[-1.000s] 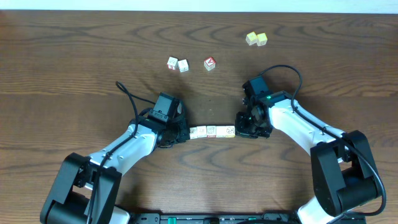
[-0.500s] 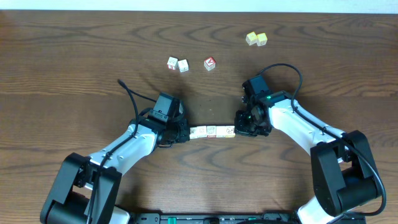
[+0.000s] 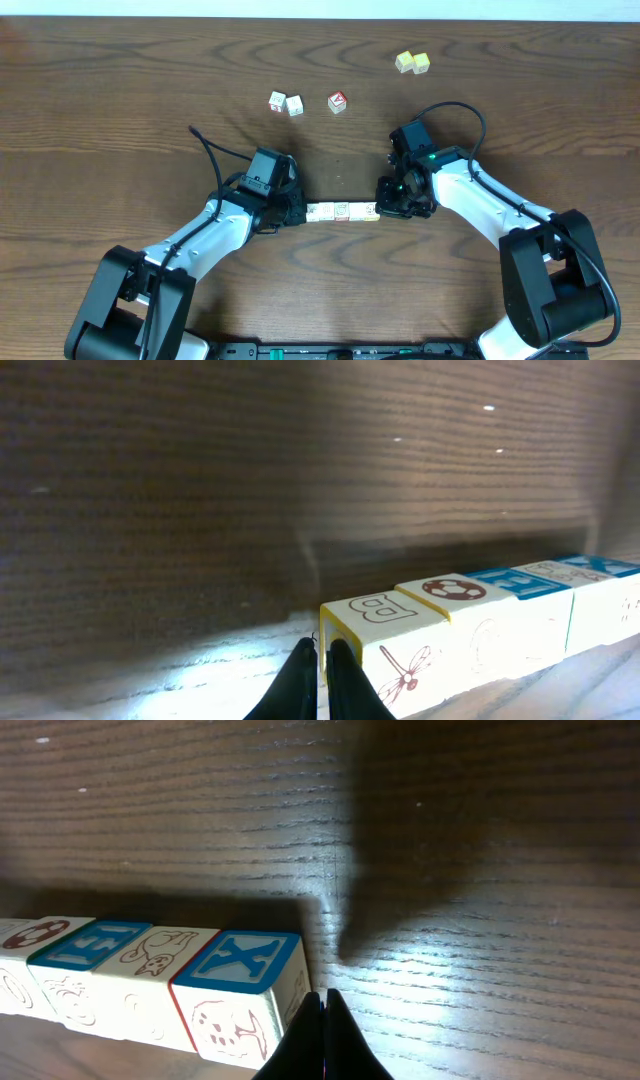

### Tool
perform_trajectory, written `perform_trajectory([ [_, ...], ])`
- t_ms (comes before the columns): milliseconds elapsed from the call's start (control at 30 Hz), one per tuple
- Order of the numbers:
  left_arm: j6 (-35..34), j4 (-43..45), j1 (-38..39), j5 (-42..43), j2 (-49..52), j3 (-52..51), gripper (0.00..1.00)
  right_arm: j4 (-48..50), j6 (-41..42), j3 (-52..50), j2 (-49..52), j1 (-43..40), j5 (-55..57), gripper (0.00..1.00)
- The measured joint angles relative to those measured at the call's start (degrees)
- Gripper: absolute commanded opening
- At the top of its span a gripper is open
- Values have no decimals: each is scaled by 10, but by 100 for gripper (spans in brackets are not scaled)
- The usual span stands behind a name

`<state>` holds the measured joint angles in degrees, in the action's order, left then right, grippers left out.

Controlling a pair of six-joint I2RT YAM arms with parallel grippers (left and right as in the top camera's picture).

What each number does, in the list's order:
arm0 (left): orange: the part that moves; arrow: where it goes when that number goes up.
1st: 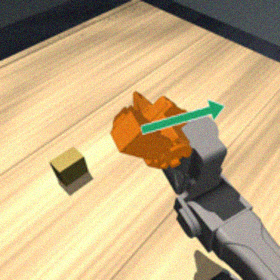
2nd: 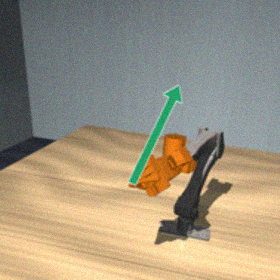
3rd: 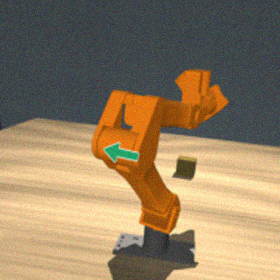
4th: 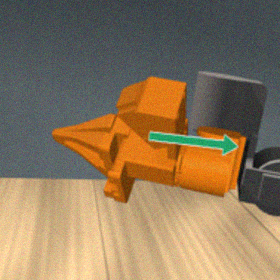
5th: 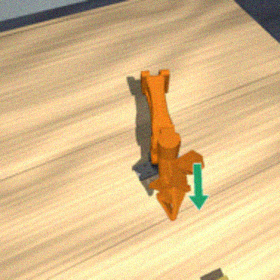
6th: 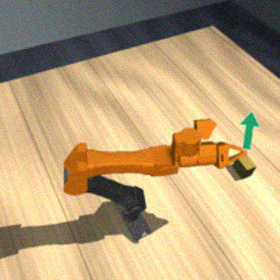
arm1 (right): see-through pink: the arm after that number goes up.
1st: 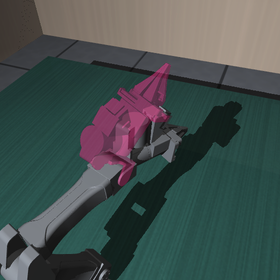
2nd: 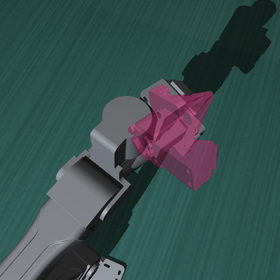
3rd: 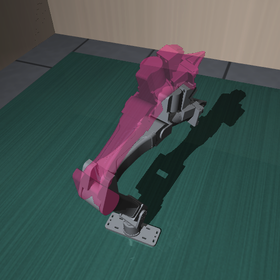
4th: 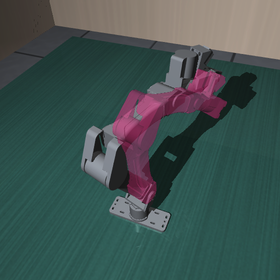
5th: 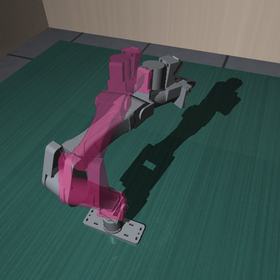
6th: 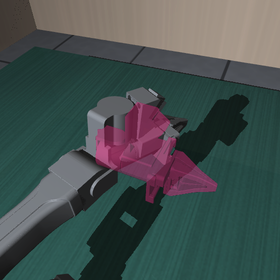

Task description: Lift 5 blocks

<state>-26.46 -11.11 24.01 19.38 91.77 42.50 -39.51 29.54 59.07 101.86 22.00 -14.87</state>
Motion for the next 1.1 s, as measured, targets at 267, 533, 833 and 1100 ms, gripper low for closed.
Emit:
perform_trajectory([
  [267,4,11,0,0,0,0,7,0,0,0,0,0,-2,1],
  [533,10,11,0,0,0,0,7,-1,0,0,0,0,-2,1],
  [833,13,2,-32,0,-5,0,7,-32,-2,0,0,-32,-3,1],
  [1100,14,-33,-63,-9,-9,0,7,-42,-16,0,0,-66,-11,1],
])
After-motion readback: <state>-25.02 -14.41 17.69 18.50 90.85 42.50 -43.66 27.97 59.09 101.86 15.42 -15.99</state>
